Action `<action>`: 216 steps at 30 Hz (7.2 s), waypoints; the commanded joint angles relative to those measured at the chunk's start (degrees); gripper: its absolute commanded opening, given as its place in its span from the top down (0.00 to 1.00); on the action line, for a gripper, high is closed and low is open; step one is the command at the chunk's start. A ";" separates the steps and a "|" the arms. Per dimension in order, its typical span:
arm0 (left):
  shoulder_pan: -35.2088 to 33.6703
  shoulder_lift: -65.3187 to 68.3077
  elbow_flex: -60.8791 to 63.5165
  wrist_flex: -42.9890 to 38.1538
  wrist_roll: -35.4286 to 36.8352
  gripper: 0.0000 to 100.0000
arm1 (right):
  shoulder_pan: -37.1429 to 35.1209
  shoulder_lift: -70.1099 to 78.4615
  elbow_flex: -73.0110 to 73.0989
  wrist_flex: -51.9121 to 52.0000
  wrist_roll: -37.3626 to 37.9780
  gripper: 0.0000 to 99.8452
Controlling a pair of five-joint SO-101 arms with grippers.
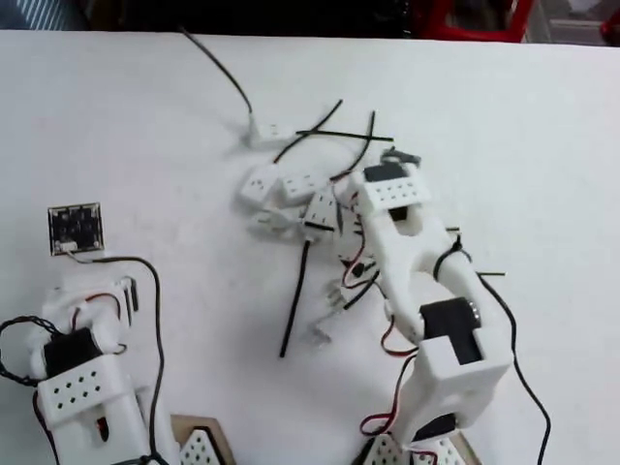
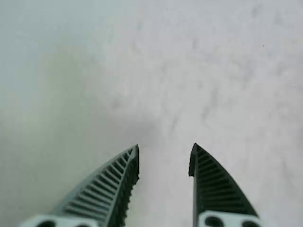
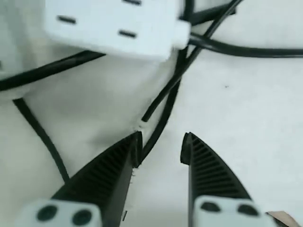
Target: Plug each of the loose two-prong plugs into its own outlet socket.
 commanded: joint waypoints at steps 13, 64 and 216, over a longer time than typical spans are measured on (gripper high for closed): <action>0.04 -0.92 -0.26 -1.14 -0.53 0.82 | -6.99 -2.42 -4.66 -1.01 -7.82 0.86; 0.04 -0.92 -0.18 -1.14 -0.53 0.82 | 9.71 -39.60 4.66 1.80 38.51 0.98; 1.63 -0.92 0.35 -1.23 -0.62 0.82 | 0.48 -14.37 -8.09 17.71 24.44 0.98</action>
